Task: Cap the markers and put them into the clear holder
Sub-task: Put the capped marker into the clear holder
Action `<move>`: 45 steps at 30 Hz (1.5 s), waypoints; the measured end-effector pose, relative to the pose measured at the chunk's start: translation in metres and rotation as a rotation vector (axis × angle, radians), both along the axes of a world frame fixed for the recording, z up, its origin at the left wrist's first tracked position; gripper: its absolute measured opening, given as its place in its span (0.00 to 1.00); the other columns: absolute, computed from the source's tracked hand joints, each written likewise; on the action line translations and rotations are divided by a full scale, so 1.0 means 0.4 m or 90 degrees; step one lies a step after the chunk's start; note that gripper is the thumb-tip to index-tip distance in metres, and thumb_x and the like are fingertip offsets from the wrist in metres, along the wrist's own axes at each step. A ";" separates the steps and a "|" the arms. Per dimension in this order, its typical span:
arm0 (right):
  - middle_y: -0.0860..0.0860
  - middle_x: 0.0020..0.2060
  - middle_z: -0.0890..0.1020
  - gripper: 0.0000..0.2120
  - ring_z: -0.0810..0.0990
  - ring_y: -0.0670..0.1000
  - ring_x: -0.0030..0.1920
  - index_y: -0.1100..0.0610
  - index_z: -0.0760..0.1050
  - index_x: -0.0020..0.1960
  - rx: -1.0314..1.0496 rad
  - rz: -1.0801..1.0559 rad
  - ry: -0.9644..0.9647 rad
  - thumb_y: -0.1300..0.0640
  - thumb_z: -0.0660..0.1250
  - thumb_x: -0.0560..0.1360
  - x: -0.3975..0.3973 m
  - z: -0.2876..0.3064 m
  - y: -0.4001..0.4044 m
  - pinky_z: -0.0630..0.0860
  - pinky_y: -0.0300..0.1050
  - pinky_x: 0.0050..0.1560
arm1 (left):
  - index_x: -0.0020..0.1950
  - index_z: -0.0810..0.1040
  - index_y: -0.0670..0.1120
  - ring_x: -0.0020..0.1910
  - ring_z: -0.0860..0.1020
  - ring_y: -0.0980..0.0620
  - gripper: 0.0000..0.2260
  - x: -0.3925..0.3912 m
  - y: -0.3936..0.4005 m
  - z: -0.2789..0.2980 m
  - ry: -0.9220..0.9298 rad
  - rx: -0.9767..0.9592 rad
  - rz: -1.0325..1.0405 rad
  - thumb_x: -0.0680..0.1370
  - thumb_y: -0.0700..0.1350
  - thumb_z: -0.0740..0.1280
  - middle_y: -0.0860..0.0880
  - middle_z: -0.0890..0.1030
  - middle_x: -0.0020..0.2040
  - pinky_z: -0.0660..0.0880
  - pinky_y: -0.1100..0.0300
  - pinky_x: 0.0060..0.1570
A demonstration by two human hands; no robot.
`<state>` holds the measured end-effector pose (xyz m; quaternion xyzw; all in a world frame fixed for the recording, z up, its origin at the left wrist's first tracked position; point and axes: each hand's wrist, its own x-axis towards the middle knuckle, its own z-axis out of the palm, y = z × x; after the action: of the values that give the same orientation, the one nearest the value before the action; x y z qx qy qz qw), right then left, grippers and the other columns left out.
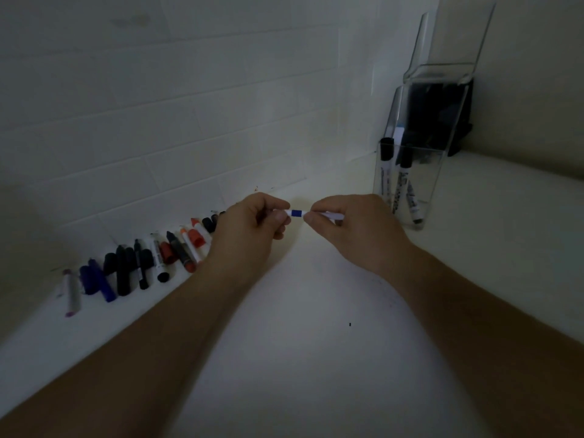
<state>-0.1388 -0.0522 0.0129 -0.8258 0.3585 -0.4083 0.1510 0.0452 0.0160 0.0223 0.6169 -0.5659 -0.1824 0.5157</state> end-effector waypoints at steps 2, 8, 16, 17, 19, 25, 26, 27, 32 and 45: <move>0.41 0.39 0.85 0.13 0.82 0.43 0.39 0.46 0.85 0.47 0.003 0.009 0.000 0.40 0.66 0.78 -0.001 0.000 -0.001 0.80 0.48 0.44 | 0.49 0.82 0.51 0.40 0.83 0.53 0.07 -0.002 0.002 0.002 0.027 0.006 -0.008 0.81 0.39 0.66 0.50 0.85 0.40 0.82 0.54 0.50; 0.42 0.39 0.84 0.13 0.81 0.44 0.39 0.44 0.83 0.50 0.011 0.029 0.024 0.40 0.63 0.79 0.004 -0.002 0.003 0.79 0.50 0.44 | 0.47 0.82 0.46 0.37 0.82 0.55 0.07 -0.005 0.009 0.010 0.040 -0.007 -0.027 0.80 0.36 0.66 0.49 0.85 0.39 0.80 0.64 0.42; 0.47 0.39 0.83 0.14 0.80 0.48 0.40 0.44 0.81 0.53 0.018 0.030 0.117 0.41 0.58 0.82 -0.006 0.004 -0.003 0.79 0.53 0.46 | 0.49 0.81 0.48 0.39 0.82 0.54 0.06 -0.012 0.004 -0.005 0.003 -0.036 -0.027 0.81 0.39 0.66 0.51 0.84 0.39 0.81 0.60 0.45; 0.47 0.35 0.81 0.14 0.78 0.50 0.38 0.44 0.80 0.52 -0.011 0.008 0.160 0.41 0.57 0.82 -0.007 0.004 -0.005 0.79 0.52 0.44 | 0.50 0.81 0.49 0.40 0.82 0.54 0.06 -0.014 0.001 -0.008 0.002 -0.043 -0.035 0.81 0.39 0.66 0.51 0.84 0.40 0.81 0.59 0.46; 0.46 0.31 0.76 0.14 0.73 0.50 0.37 0.44 0.78 0.51 -0.082 -0.027 0.233 0.42 0.55 0.83 -0.004 0.010 -0.003 0.76 0.50 0.42 | 0.51 0.81 0.50 0.40 0.82 0.54 0.06 -0.015 -0.003 -0.015 0.003 -0.056 -0.049 0.81 0.40 0.66 0.51 0.83 0.41 0.81 0.56 0.47; 0.47 0.36 0.77 0.09 0.72 0.48 0.39 0.50 0.83 0.50 -0.145 -0.017 0.197 0.52 0.64 0.81 0.015 0.043 0.029 0.65 0.43 0.43 | 0.64 0.76 0.53 0.43 0.84 0.53 0.14 -0.020 -0.002 -0.017 0.077 -0.053 -0.103 0.79 0.41 0.69 0.51 0.85 0.43 0.81 0.56 0.51; 0.48 0.37 0.78 0.09 0.74 0.49 0.40 0.51 0.84 0.50 -0.134 -0.043 0.178 0.51 0.65 0.80 0.015 0.050 0.036 0.67 0.44 0.43 | 0.65 0.74 0.53 0.43 0.84 0.53 0.16 -0.022 0.000 -0.017 0.082 -0.055 -0.109 0.79 0.42 0.69 0.51 0.86 0.44 0.81 0.55 0.51; 0.49 0.38 0.79 0.09 0.75 0.49 0.41 0.51 0.84 0.51 -0.115 -0.068 0.163 0.51 0.66 0.80 0.013 0.059 0.041 0.68 0.45 0.43 | 0.66 0.73 0.54 0.43 0.84 0.54 0.17 -0.023 -0.001 -0.018 0.075 -0.057 -0.111 0.79 0.43 0.69 0.52 0.86 0.45 0.81 0.54 0.51; 0.46 0.43 0.77 0.08 0.73 0.44 0.40 0.52 0.82 0.56 -0.133 -0.179 0.034 0.52 0.67 0.80 -0.059 0.190 0.063 0.65 0.31 0.43 | 0.64 0.70 0.60 0.44 0.81 0.59 0.18 -0.031 0.008 -0.026 -0.012 -0.036 -0.145 0.78 0.46 0.69 0.56 0.83 0.46 0.79 0.58 0.47; 0.55 0.49 0.85 0.19 0.83 0.57 0.42 0.49 0.68 0.71 -0.126 -0.337 0.171 0.53 0.64 0.81 -0.232 0.242 -0.030 0.80 0.50 0.45 | 0.51 0.82 0.57 0.43 0.80 0.63 0.08 -0.026 0.010 -0.042 -0.195 -0.070 -0.188 0.76 0.44 0.71 0.59 0.82 0.45 0.75 0.69 0.48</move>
<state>-0.2317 -0.0641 0.1098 -0.7612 0.5362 -0.3534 -0.0906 0.0348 0.0201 0.0056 0.5187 -0.7310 -0.1291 0.4241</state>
